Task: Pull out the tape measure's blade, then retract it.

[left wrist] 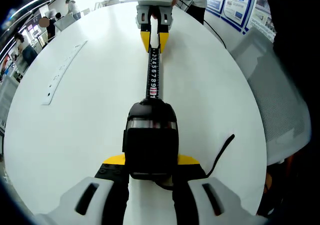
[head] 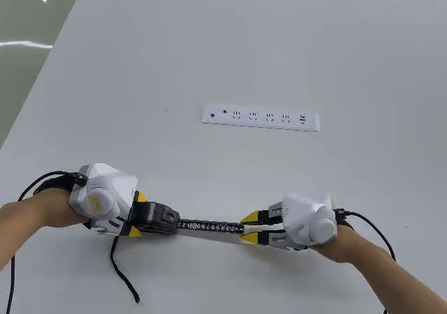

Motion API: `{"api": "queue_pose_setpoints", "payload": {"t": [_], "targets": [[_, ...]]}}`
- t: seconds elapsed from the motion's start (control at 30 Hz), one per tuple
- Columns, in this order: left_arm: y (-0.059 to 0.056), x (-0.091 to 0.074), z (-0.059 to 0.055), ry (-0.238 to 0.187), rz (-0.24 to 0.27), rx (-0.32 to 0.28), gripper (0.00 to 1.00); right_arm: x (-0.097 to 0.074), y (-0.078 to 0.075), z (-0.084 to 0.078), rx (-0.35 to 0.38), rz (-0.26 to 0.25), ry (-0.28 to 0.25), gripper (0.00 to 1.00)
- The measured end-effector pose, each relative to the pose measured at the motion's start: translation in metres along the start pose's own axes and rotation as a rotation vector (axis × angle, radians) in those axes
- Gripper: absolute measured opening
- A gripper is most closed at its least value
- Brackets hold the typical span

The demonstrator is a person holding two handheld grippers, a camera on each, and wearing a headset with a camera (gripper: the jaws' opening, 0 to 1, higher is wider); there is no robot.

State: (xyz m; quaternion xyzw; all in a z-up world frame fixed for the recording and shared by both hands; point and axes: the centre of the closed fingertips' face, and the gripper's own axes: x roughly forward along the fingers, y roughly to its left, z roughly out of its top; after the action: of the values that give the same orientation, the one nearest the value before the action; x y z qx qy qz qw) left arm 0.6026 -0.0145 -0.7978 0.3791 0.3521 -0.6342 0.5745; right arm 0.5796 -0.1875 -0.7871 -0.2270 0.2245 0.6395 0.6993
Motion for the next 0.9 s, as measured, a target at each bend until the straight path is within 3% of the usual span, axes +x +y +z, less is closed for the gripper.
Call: {"api": "queue_pose_setpoints", "payload": {"t": [0.9], "targets": [[0.0, -0.002, -0.001, 0.003, -0.001, -0.007, 0.29, -0.012, -0.001, -0.007, 0.007, -0.008, 0.002, 0.1]]}}
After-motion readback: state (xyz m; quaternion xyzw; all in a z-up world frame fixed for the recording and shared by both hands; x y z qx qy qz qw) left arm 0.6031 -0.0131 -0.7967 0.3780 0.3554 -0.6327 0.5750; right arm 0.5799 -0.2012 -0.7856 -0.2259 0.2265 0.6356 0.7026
